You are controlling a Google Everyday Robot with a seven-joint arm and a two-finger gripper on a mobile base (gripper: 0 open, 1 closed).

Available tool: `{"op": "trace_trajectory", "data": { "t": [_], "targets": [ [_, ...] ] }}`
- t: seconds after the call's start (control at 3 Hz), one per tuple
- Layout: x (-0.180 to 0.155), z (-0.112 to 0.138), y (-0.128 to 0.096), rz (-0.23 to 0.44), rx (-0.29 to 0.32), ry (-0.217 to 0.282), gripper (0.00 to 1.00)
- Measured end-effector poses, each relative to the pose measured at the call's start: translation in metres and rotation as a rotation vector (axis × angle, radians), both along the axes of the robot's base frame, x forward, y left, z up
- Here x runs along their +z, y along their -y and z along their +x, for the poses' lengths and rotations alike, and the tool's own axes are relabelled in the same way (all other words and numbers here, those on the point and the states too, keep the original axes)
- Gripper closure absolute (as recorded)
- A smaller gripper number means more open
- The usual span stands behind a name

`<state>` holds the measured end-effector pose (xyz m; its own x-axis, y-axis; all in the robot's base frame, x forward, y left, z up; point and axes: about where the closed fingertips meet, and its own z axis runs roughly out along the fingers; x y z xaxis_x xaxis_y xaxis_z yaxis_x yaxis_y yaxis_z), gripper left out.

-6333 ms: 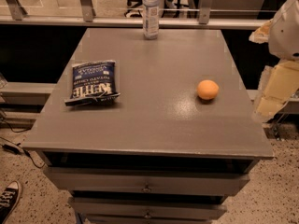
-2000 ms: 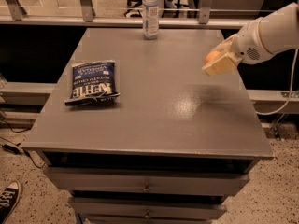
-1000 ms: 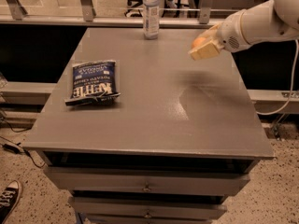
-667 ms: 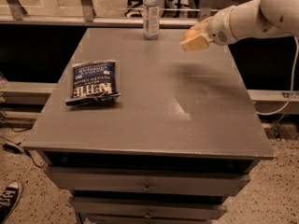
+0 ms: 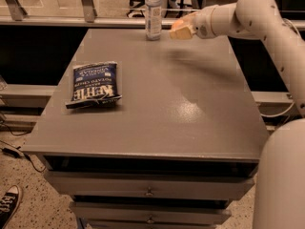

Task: Move orange near blue plastic bottle

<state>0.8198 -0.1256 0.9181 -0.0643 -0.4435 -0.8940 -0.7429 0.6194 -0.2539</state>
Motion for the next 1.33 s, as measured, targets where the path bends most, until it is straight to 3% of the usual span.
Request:
{"op": "trace_trajectory", "data": {
  "t": [0.67,1.0,1.33],
  "targets": [
    [-0.023,0.052,-0.003,0.049,-0.086,-0.001,1.0],
    [-0.035,0.063,-0.008,0.062,-0.097,-0.024,0.92],
    [-0.042,0.067,-0.016,0.078,-0.088,-0.046,0.69]
  ]
}}
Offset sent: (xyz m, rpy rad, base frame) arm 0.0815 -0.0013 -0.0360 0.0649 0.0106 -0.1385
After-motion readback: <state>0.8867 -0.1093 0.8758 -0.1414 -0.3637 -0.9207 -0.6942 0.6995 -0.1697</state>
